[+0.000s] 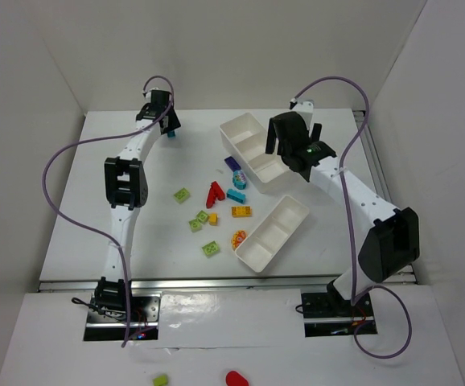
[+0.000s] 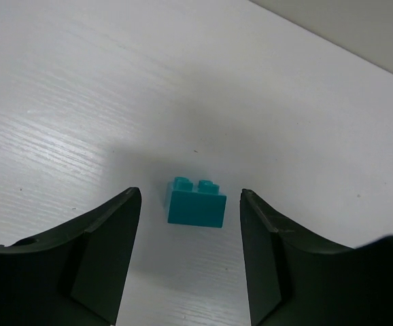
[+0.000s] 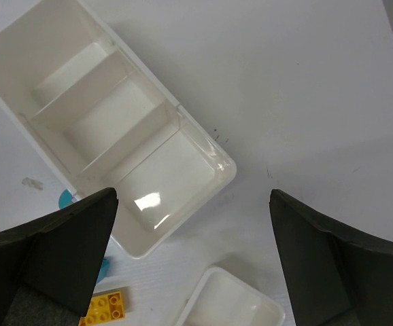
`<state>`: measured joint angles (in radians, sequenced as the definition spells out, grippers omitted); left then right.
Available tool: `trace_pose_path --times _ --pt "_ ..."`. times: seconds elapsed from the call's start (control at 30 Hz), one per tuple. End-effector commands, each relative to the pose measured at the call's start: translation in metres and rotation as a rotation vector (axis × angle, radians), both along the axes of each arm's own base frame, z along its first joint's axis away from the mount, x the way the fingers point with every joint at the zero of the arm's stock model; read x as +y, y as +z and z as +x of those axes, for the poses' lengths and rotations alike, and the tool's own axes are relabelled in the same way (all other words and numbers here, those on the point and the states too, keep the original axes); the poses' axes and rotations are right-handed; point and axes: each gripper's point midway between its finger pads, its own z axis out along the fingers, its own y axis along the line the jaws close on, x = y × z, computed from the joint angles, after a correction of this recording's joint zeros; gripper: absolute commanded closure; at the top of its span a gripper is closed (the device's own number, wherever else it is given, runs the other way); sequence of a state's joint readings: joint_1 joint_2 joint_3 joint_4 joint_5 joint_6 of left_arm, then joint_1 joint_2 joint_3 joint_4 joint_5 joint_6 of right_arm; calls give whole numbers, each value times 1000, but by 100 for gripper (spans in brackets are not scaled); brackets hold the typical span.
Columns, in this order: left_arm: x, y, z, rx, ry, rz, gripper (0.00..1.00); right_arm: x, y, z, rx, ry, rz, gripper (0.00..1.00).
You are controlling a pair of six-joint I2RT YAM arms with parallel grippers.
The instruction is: Sort the legos into containers by color
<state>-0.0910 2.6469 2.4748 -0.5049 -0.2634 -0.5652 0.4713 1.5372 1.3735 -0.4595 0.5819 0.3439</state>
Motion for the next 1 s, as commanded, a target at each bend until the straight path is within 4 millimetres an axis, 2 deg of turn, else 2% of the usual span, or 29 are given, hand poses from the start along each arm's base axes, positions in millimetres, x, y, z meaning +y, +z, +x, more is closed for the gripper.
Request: trace_pose_path --times 0.0,0.03,0.23,0.27,0.4,0.47,0.5,0.57,0.63,0.73,0.8,0.87,0.9,0.93,0.97 --pt "1 12 16 -70 -7 21 30 -5 -3 3 8 -18 3 0" --pt "0 6 15 -59 -21 21 32 -5 -3 3 8 -18 3 0" --pt "0 4 15 -57 -28 29 33 -1 -4 8 12 -11 7 0" --pt "0 8 14 -57 -28 29 33 -1 -4 8 12 -11 7 0" --pt "-1 4 10 -42 -41 31 40 -1 -4 8 12 -11 7 0" --pt "-1 10 11 -51 -41 31 49 -1 -8 8 20 -11 3 0" --pt "-1 6 9 -40 -41 31 52 0 -8 9 18 -16 12 0" --pt "-4 23 10 -65 -56 17 60 2 -4 10 12 -9 21 0" --pt "-4 24 6 -58 -63 25 67 2 -4 10 12 -9 21 0" --pt "-7 45 1 -76 -80 10 78 2 -1 9 4 -8 25 0" --pt "-13 69 -5 -99 -106 -13 84 1 3 8 -4 -8 30 0" --pt "-26 86 -12 -116 -151 -43 88 1 7 7 -14 -13 41 0" --pt "-31 89 -17 -114 -173 -60 95 0 11 6 -22 -13 46 0" --pt "-43 115 -23 -149 -204 -86 95 0 6 4 -12 -13 40 0" --pt "-62 123 -29 -156 -266 -125 95 -1 6 2 -14 -17 49 0"
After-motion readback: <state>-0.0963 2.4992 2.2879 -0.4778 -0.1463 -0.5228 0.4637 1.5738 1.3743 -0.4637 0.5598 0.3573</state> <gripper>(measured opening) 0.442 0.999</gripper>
